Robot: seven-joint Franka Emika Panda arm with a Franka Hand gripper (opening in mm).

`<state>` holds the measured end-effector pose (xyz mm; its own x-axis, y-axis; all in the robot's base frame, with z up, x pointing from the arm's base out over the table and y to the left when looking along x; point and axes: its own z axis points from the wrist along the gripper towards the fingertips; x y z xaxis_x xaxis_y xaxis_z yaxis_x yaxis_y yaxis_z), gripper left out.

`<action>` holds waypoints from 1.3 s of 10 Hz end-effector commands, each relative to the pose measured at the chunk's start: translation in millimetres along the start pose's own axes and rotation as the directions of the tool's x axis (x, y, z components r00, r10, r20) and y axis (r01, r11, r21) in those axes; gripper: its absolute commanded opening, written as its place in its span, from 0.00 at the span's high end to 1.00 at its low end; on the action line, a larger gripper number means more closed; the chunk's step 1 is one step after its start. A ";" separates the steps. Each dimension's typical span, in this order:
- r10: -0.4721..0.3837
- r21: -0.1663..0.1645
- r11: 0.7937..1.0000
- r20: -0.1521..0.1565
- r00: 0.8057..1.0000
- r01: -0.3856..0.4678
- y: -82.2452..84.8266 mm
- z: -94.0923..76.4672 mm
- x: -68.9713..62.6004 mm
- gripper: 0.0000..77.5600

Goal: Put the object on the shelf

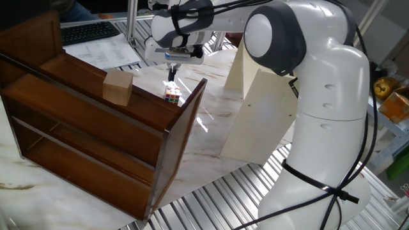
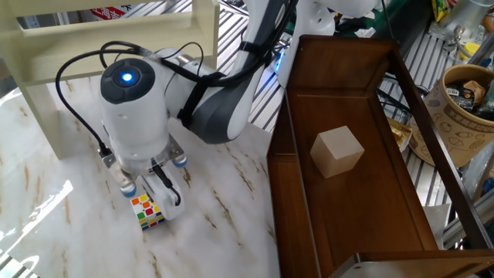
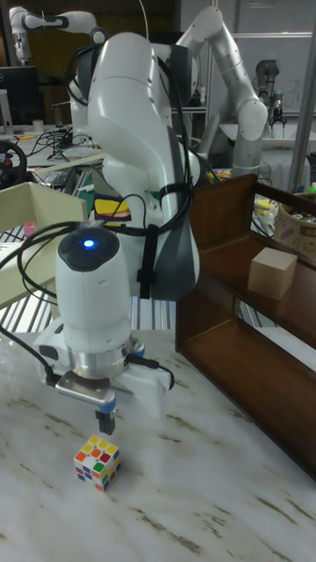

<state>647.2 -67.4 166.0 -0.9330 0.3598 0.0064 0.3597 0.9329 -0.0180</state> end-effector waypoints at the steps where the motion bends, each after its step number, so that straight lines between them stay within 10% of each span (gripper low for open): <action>1: -0.006 -0.011 1.000 0.018 1.000 0.006 -0.9 12.3 -8.2 1.00; 9: 0.014 -0.015 1.000 0.024 1.000 -0.013 -3.9 27.3 -15.5 1.00; 10: 0.014 -0.015 1.000 0.024 1.000 -0.013 -3.9 27.3 -15.5 0.00; 13: 0.014 -0.015 1.000 0.024 1.000 -0.013 -3.9 27.3 -15.5 0.00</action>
<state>659.0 -76.5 137.4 -0.9276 0.3731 -0.0181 0.3732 0.9277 -0.0039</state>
